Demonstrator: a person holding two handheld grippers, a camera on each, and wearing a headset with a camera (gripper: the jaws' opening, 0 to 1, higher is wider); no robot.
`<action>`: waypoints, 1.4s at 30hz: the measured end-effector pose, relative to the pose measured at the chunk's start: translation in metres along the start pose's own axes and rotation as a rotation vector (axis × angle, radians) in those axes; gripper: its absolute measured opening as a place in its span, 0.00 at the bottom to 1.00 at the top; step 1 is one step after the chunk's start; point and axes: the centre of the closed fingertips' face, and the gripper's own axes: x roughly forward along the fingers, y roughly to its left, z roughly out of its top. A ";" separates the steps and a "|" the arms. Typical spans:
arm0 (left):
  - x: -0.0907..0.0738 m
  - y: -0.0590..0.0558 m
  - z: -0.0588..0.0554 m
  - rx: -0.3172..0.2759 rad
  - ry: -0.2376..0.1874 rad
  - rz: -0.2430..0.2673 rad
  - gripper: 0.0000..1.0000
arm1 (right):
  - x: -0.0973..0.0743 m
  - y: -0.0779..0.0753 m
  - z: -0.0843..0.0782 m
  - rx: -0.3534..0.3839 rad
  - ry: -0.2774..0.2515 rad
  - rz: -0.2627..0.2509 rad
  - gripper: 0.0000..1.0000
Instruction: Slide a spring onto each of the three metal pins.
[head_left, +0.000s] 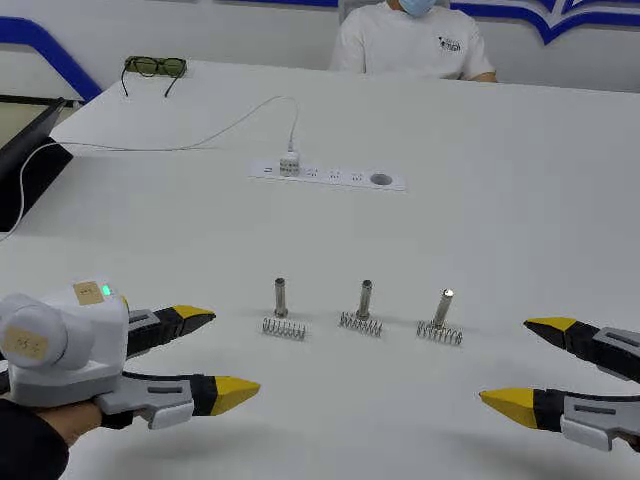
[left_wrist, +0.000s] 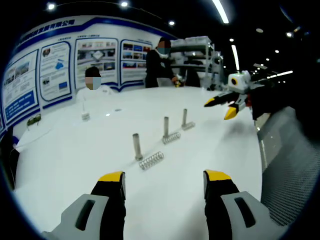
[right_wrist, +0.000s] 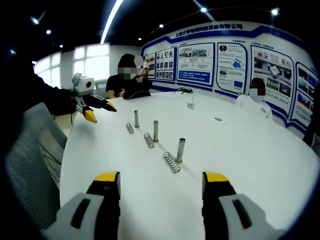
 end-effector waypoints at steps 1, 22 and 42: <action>0.001 0.000 0.000 0.002 0.001 -0.001 0.64 | 0.000 0.000 0.000 0.001 0.000 -0.001 0.67; 0.030 0.019 -0.001 0.050 0.052 -0.045 0.57 | 0.000 -0.001 -0.006 0.022 0.018 -0.008 0.67; 0.057 0.021 -0.008 0.079 0.112 -0.115 0.43 | 0.000 -0.001 -0.011 0.033 0.035 -0.012 0.66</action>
